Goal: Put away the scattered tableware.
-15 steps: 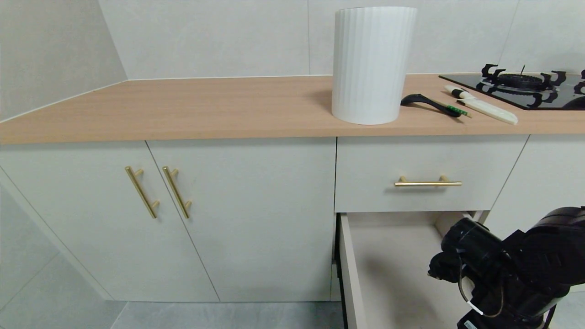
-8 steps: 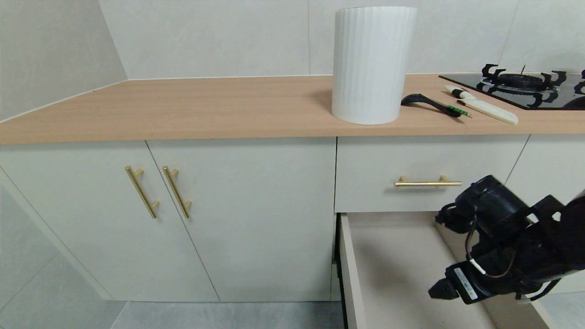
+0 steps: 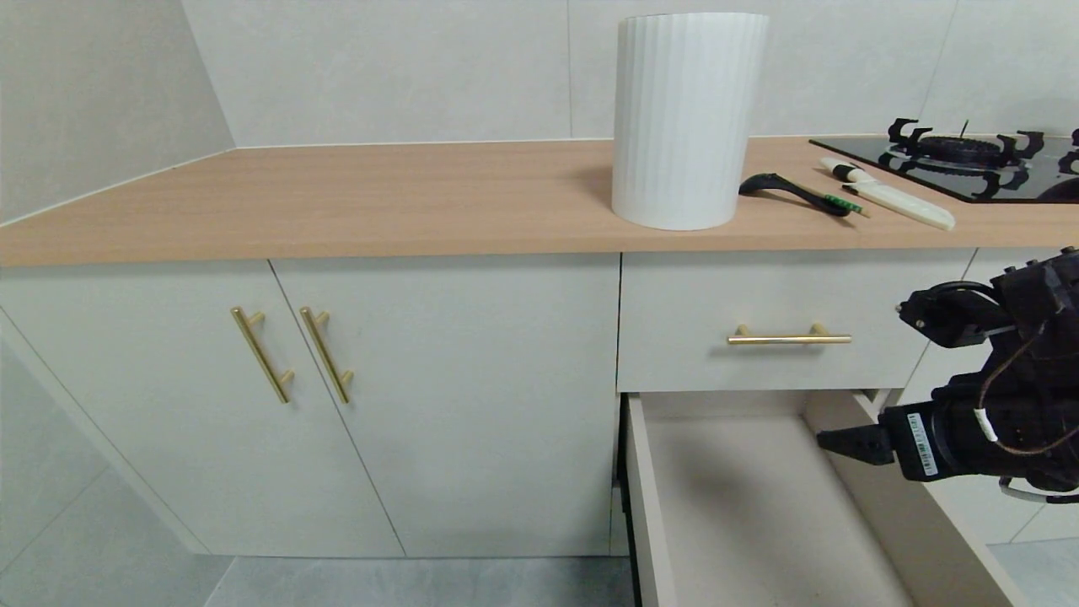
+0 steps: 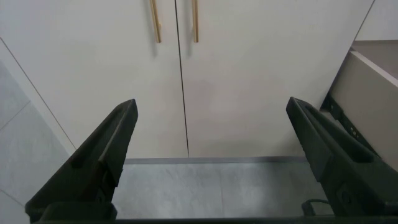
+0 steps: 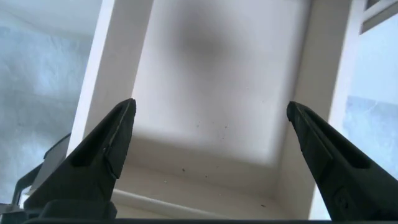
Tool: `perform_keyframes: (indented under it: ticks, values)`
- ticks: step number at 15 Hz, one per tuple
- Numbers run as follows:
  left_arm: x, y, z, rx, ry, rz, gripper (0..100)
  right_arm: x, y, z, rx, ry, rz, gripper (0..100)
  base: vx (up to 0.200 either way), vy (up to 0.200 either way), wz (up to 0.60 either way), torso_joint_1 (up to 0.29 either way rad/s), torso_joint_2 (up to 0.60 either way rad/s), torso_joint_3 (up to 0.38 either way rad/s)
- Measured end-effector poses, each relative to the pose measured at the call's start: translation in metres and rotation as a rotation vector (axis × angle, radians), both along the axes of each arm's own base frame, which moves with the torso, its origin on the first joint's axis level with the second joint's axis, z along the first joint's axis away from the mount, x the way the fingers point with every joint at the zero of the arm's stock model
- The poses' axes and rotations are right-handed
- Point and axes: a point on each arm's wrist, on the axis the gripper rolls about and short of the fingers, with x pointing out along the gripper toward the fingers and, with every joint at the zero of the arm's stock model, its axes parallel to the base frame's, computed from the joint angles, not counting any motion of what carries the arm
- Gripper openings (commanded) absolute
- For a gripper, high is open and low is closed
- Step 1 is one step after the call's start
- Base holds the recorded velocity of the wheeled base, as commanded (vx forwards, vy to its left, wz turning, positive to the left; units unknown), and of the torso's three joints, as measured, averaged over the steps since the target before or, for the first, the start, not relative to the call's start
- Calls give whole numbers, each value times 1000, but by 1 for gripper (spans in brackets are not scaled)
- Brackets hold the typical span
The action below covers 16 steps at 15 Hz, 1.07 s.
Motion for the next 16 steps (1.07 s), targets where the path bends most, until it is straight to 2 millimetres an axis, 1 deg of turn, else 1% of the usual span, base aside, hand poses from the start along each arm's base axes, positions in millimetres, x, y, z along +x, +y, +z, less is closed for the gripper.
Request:
perform_keyframes:
  ticks: [2, 5, 9, 16]
  values:
    - [0, 0, 0, 0, 0, 0, 100, -4, -2, 3, -3, -18, 7, 100, 0, 0, 0, 34, -195, -146]
    - [0, 0, 0, 0, 3, 0, 100, -6, -3, 4, 1, -37, 12, 100, 0, 0, 0, 115, -268, -286]
    - [0, 0, 0, 0, 0, 0, 100, -6, -3, 6, 9, -60, 9, 100, 0, 0, 0, 137, -524, -301]
    - [0, 0, 0, 0, 0, 0, 100, -4, -7, 8, 16, -78, -13, 100, 0, 0, 0, 182, -473, -289]
